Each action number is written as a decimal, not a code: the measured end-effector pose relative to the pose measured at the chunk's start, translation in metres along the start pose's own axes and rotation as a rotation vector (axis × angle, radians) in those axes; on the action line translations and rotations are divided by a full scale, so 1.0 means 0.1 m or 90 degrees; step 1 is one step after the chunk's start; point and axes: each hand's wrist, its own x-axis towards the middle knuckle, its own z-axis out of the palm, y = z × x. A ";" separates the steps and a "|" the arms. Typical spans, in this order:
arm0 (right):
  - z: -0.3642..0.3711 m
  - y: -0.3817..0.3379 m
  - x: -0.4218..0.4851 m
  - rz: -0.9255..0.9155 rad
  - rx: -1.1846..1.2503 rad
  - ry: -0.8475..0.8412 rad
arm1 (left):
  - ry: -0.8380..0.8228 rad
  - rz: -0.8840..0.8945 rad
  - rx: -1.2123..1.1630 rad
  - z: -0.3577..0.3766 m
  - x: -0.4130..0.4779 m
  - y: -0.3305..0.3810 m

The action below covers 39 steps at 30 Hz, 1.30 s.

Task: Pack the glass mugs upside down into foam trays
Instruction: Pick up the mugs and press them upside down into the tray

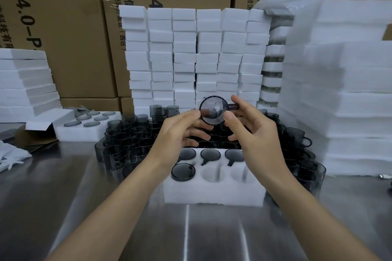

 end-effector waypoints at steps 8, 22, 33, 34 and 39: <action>0.03 0.01 -0.03 -0.028 -0.010 -0.047 | -0.011 0.030 -0.035 0.02 -0.03 0.02; 0.03 0.00 -0.02 -0.039 -0.019 -0.117 | -0.043 -0.001 -0.097 0.04 -0.04 0.00; 0.00 0.01 -0.02 -0.062 -0.076 -0.103 | -0.102 -0.098 -0.315 0.08 -0.02 -0.09; -0.01 0.02 -0.01 -0.069 -0.093 -0.094 | -0.085 -0.102 -0.290 0.08 -0.01 -0.10; 0.01 0.06 -0.03 -0.103 -0.154 -0.091 | -0.074 -0.093 -0.212 0.07 -0.02 -0.09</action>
